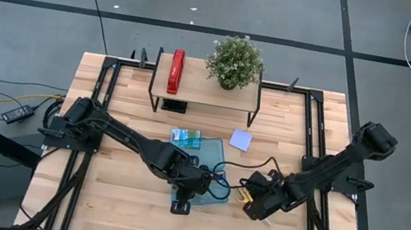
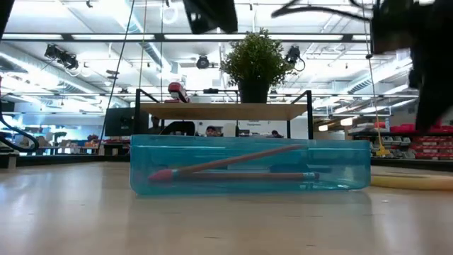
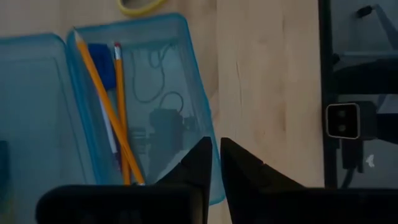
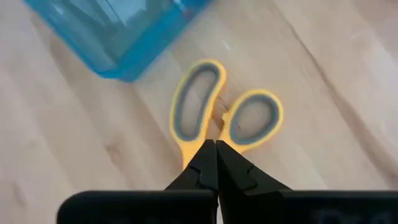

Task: Pack school essentials
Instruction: Put the yellow scissors into the blue supply box

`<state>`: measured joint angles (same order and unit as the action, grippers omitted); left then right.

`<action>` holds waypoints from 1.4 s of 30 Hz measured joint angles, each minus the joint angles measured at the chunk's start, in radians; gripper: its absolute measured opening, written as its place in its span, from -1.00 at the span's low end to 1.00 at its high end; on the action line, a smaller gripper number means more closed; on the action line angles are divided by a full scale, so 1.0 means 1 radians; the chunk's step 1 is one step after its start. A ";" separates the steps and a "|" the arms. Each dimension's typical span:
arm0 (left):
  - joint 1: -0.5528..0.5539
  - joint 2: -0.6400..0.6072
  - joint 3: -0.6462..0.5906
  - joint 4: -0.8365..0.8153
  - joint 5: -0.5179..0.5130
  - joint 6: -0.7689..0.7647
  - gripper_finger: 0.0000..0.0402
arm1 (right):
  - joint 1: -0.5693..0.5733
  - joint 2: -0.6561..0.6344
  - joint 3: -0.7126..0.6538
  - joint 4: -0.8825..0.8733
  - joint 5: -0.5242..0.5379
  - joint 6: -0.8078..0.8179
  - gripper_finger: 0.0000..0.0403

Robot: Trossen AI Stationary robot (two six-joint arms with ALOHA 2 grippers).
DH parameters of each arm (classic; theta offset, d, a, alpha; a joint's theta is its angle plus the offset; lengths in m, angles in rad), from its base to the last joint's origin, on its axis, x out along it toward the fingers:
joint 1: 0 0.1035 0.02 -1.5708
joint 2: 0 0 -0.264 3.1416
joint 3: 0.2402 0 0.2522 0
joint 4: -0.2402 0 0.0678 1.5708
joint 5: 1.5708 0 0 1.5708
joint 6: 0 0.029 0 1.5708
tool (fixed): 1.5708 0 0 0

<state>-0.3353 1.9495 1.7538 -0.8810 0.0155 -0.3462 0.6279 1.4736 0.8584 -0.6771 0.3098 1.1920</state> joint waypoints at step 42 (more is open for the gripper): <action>0.010 -0.001 0.120 -0.113 -0.105 -0.245 -0.88 | 0.252 0.171 -0.161 0.194 0.081 0.110 -0.47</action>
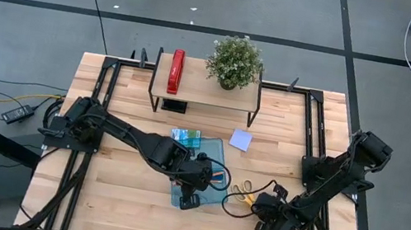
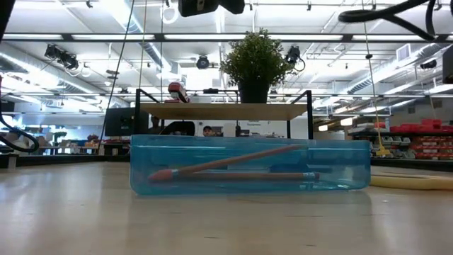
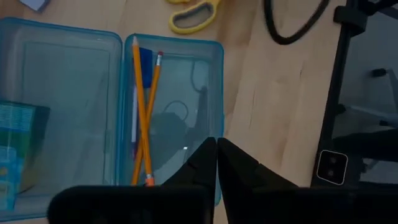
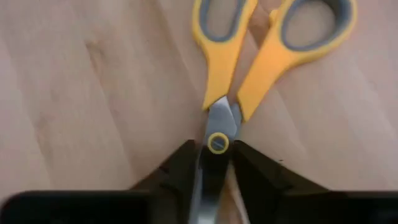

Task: Pack school essentials
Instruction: Put the yellow scissors into the blue supply box

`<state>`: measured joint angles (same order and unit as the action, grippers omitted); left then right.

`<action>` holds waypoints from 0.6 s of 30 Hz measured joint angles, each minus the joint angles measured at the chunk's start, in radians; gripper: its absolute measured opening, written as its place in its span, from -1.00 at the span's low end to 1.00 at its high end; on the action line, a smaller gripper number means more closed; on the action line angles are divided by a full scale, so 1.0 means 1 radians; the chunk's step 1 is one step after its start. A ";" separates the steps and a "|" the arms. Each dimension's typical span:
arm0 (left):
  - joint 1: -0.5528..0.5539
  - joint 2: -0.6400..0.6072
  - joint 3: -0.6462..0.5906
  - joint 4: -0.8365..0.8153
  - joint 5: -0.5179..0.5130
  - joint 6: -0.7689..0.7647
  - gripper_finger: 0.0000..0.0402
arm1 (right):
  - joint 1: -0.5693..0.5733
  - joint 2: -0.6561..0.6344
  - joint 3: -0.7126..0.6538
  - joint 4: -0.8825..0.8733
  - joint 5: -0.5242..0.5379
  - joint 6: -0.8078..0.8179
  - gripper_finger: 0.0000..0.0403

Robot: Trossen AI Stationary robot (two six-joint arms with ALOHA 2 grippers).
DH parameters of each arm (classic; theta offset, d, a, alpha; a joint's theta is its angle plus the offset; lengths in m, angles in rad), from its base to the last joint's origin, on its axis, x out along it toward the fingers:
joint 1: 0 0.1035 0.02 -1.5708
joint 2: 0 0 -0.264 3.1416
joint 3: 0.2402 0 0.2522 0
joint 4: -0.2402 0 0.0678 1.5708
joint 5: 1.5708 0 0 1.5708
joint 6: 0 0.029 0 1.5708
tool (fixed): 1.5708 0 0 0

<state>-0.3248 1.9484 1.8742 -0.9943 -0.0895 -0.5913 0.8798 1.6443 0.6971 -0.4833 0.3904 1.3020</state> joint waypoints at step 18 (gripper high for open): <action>0.020 0.000 0.000 -0.014 0.000 0.181 -0.88 | -0.006 -0.212 0.120 -0.342 0.022 0.076 -0.74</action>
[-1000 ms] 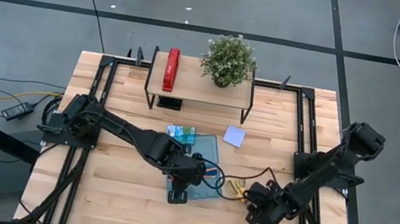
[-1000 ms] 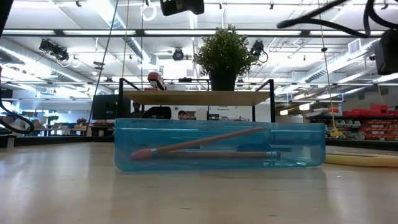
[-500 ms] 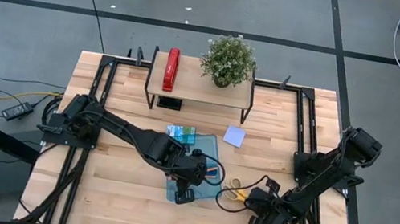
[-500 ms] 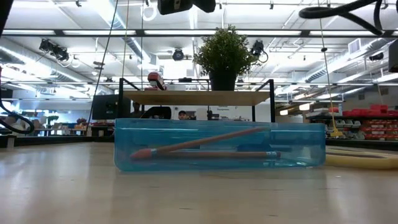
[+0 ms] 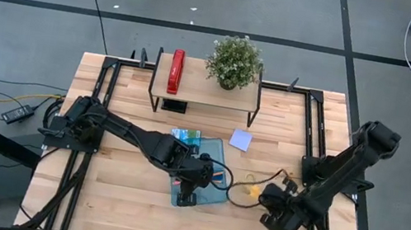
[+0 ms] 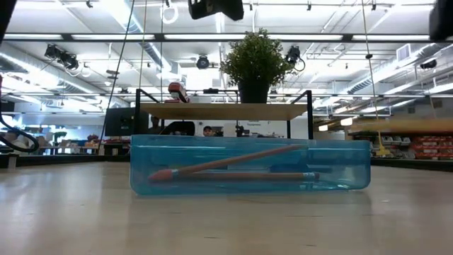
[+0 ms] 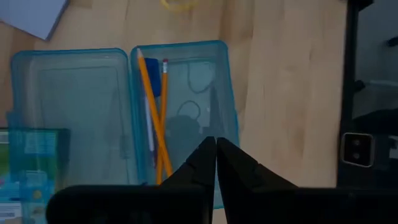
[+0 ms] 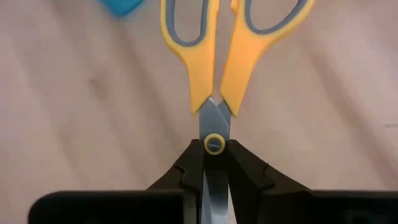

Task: Pack school essentials
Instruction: Put the yellow scissors into the blue supply box

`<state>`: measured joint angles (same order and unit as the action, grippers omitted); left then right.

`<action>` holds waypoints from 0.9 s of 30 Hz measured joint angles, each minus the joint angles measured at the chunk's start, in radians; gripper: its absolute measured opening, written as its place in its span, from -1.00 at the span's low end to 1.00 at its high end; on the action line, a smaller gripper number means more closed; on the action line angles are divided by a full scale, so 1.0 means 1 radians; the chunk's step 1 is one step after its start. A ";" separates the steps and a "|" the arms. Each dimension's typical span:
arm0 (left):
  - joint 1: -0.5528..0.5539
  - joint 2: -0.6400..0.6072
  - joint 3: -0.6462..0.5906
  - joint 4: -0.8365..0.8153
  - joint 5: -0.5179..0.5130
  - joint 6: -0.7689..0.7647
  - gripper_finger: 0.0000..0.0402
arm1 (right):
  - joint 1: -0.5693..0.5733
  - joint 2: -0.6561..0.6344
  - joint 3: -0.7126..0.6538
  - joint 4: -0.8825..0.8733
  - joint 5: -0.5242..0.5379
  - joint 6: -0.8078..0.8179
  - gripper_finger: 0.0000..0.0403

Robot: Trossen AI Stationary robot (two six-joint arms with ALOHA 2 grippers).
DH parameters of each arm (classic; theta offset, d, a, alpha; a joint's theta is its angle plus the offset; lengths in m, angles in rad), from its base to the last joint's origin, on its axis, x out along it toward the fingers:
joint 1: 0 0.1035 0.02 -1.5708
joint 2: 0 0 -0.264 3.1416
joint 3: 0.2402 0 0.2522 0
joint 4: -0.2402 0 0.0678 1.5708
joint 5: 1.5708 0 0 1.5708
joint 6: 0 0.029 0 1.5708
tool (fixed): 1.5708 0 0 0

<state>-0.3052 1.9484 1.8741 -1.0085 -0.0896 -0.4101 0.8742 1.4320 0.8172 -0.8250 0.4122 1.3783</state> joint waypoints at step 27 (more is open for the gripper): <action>0.072 -0.284 0.001 -0.038 -0.133 -0.115 -0.97 | -0.534 0.305 0.270 0.707 -0.335 -1.113 -0.74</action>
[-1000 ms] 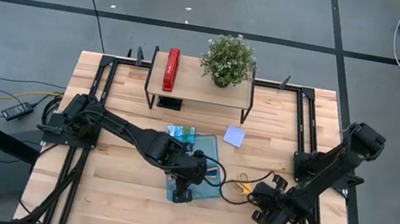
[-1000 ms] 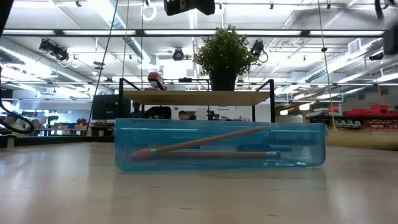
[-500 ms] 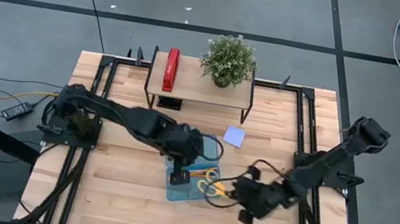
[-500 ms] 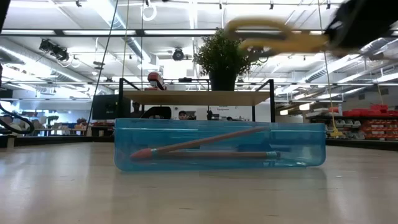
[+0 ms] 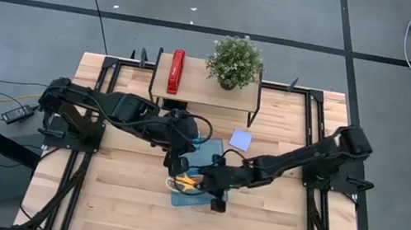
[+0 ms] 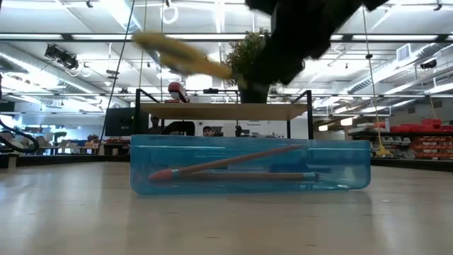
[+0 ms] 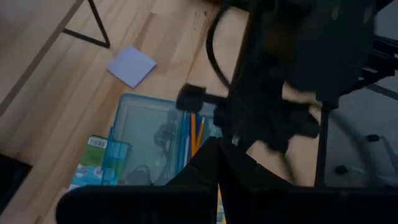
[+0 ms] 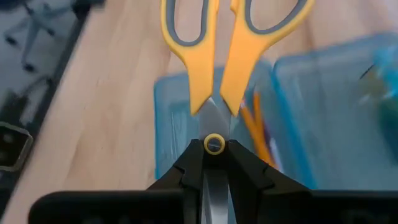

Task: Pack school essentials
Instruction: Put the yellow scissors into the blue supply box, then adjust the pencil in the blue supply box

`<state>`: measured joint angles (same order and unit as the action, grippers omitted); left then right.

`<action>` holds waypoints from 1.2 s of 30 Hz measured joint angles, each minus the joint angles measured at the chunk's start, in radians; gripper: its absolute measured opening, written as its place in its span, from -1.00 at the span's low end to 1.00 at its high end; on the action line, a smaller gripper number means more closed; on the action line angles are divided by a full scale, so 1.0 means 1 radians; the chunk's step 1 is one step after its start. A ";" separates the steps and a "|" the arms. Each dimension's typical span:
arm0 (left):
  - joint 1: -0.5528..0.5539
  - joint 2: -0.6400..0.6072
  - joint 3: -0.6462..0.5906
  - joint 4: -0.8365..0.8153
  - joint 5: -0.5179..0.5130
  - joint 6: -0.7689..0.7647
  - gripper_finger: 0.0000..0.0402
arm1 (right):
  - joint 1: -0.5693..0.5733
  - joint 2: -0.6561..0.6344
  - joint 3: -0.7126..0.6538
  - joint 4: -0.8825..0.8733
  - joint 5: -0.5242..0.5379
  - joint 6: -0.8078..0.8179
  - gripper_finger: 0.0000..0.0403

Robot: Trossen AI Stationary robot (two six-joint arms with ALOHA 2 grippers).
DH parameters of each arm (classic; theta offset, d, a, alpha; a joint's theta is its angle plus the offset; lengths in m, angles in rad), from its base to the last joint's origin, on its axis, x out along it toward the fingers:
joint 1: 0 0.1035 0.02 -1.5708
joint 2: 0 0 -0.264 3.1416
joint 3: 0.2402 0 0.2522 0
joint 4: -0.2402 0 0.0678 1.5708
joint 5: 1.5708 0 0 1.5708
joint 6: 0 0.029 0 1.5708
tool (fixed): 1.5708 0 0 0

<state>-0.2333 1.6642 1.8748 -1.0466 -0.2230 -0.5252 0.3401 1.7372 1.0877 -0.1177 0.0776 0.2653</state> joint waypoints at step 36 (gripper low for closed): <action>-0.005 0.002 0.000 -0.028 -0.038 0.014 -0.96 | -0.109 -0.071 -0.196 -0.214 0.193 0.062 -0.25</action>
<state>-0.2379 1.6661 1.8744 -1.0744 -0.2608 -0.5114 0.2314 1.6661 0.8913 -0.3317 0.2705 0.3272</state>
